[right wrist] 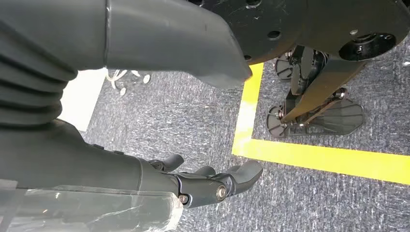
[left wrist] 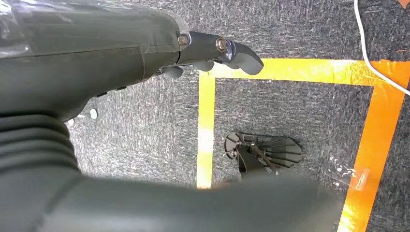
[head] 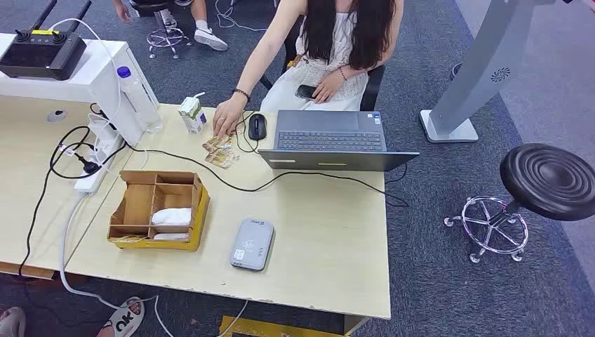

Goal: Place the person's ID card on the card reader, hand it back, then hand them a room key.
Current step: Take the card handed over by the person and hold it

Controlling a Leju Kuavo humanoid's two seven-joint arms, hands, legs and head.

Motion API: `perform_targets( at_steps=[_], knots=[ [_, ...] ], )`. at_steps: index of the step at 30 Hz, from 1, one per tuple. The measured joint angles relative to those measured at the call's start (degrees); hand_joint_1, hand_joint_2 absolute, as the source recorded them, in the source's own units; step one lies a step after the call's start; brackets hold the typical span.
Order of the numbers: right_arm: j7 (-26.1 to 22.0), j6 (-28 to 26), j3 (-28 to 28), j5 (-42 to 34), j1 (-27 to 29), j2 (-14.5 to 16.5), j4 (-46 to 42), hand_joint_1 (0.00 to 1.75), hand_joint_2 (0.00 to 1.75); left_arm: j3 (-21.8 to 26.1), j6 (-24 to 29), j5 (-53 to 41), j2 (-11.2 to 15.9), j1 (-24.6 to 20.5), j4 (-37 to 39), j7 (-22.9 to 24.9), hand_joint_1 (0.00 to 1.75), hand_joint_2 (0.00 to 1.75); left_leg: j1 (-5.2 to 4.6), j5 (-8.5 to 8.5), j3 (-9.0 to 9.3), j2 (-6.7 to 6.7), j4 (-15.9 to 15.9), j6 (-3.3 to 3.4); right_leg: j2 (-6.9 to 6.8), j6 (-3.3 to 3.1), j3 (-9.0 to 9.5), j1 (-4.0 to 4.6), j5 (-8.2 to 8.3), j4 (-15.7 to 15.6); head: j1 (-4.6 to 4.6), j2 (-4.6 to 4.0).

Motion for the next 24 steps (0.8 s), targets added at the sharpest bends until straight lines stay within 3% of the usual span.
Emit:
perform_targets(
  at_steps=[2, 4, 6, 8, 14, 24],
  knots=[
    [-0.29, -0.10, 0.41, -0.58, -0.11, -0.01, 0.04, 0.00, 1.75, 0.10, -0.07, 0.32, 0.07, -0.02, 0.00, -0.22, 0.00, 1.75, 0.00, 0.00, 0.00, 0.00, 0.00, 0.00, 0.00, 0.00, 0.00, 0.00, 0.00, 0.00, 0.00, 0.00],
    [-1.12, -0.42, 1.41, -2.21, -0.42, -0.03, 0.20, 0.00, 0.87, 0.55, -0.27, 1.24, 0.23, -0.14, 0.00, -0.94, 0.00, 1.75, 0.01, 0.00, 0.00, 0.00, 0.00, 0.00, 0.00, 0.00, 0.00, 0.00, 0.00, 0.00, 0.00, 0.00],
    [-2.31, -0.93, 2.62, -4.59, -0.96, -0.05, 0.51, 0.00, 0.87, 1.48, -0.51, 2.61, 0.39, -0.41, 0.01, -2.09, 0.00, 1.75, 0.01, 0.01, 0.01, 0.00, 0.00, -0.01, 0.00, 0.00, 0.00, 0.00, 0.00, 0.00, 0.01, 0.00],
    [-3.48, -1.33, 3.78, -7.03, -1.53, -0.07, 0.90, 0.00, 1.75, 2.69, -0.80, 4.04, 0.47, -0.73, 0.02, -3.28, 0.00, 1.75, 0.01, 0.02, 0.01, 0.00, 0.00, -0.02, 0.00, 0.00, 0.01, 0.00, 0.00, 0.00, 0.00, 0.00],
    [-6.01, -2.40, 6.61, -11.70, -2.82, -0.07, 1.92, 0.00, 1.75, 5.94, -1.74, 7.21, 0.56, -1.26, 0.20, -5.95, 0.00, 1.75, 0.01, 0.02, 0.00, 0.00, 0.00, -0.03, 0.00, -0.01, 0.01, 0.00, 0.01, 0.01, 0.01, 0.00],
    [-12.37, -5.18, 13.68, -22.80, -6.53, -0.10, 5.10, 0.00, 1.75, 16.12, -4.55, 15.11, 0.85, -3.33, 2.29, -12.78, 0.00, 1.75, 0.01, 0.03, 0.01, 0.00, 0.00, -0.03, 0.00, -0.01, 0.02, 0.01, 0.01, 0.02, 0.01, 0.00]
  ],
)
